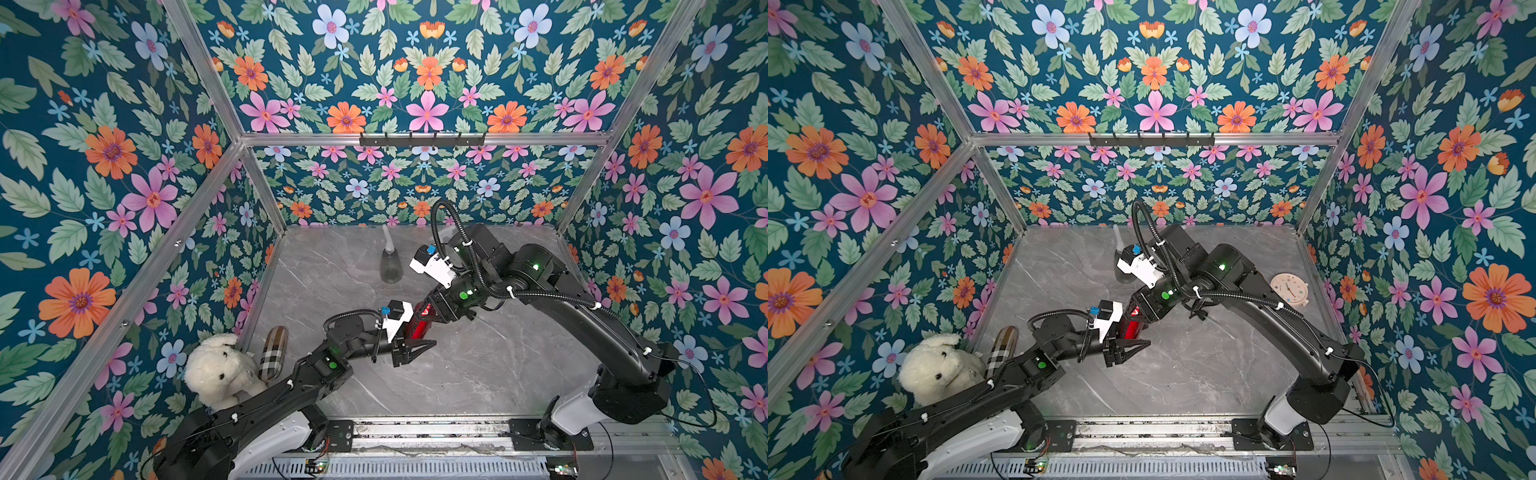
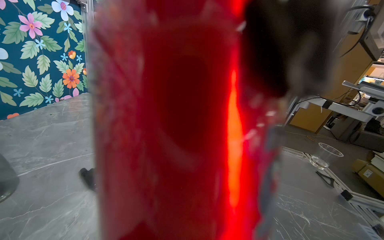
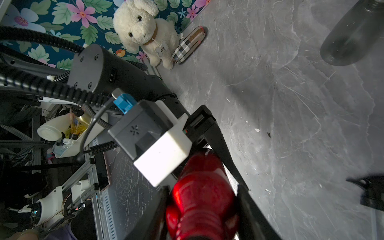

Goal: Attach spray nozzles to spray bottles
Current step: Pick up the spray bottle from the center of the board, then pick up the spray nozzle from the center of the board.

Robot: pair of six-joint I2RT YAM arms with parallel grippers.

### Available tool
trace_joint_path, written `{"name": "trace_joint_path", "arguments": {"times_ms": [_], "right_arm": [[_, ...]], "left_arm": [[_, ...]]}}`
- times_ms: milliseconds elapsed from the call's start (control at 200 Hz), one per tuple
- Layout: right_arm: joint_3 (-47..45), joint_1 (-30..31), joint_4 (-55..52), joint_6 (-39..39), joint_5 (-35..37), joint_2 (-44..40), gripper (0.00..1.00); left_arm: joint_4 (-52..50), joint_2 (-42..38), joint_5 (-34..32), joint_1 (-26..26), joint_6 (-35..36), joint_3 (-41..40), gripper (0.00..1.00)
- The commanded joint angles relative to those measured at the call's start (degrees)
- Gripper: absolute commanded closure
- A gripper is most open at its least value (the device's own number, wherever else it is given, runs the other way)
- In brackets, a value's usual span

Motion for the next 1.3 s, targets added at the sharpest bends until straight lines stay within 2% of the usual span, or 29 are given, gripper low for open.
{"name": "trace_joint_path", "arguments": {"times_ms": [0, 245, 345, 450, 630, 825, 1025, 1110, 1295], "right_arm": [[0.23, 0.0, -0.25, -0.73, 0.62, -0.2, 0.63], [0.09, 0.01, 0.77, 0.03, 2.33, -1.08, 0.45], [-1.73, 0.01, 3.85, 1.39, 6.71, -4.76, 0.35], [-5.64, -0.9, 7.93, 3.05, 12.67, -10.61, 0.29], [-15.64, -9.48, 12.92, 7.43, 11.79, -16.72, 0.28], [-26.42, -13.58, 15.85, 9.86, 13.83, -16.34, 0.28], [-43.5, -19.17, 28.66, 18.22, 13.88, -14.42, 0.29], [-48.34, -21.11, 33.07, 19.41, 17.5, -11.71, 0.3], [-51.37, -27.5, 39.79, 21.18, 19.05, -3.52, 0.3]], "left_arm": [[0.3, 0.08, 0.56, 0.06, 0.8, 0.38, 0.53], [-0.02, -0.58, -0.31, 0.04, 0.8, 0.37, 0.62], [-0.31, -1.48, -1.01, 0.04, 1.02, 0.27, 0.65], [-0.81, -2.26, -1.8, 0.05, 1.06, 0.4, 0.69], [-1.57, -4.17, -4.57, 0.05, 0.54, 1.06, 0.84], [-3.97, -8.19, -8.95, 0.09, 1.41, 1.44, 1.0], [-5.96, -10.37, -13.34, 0.02, 1.67, 2.02, 1.0], [-6.28, -10.62, -13.51, 0.03, 1.7, 2.3, 1.0], [-6.19, -10.62, -14.0, 0.06, 1.42, 2.47, 1.0]]}}
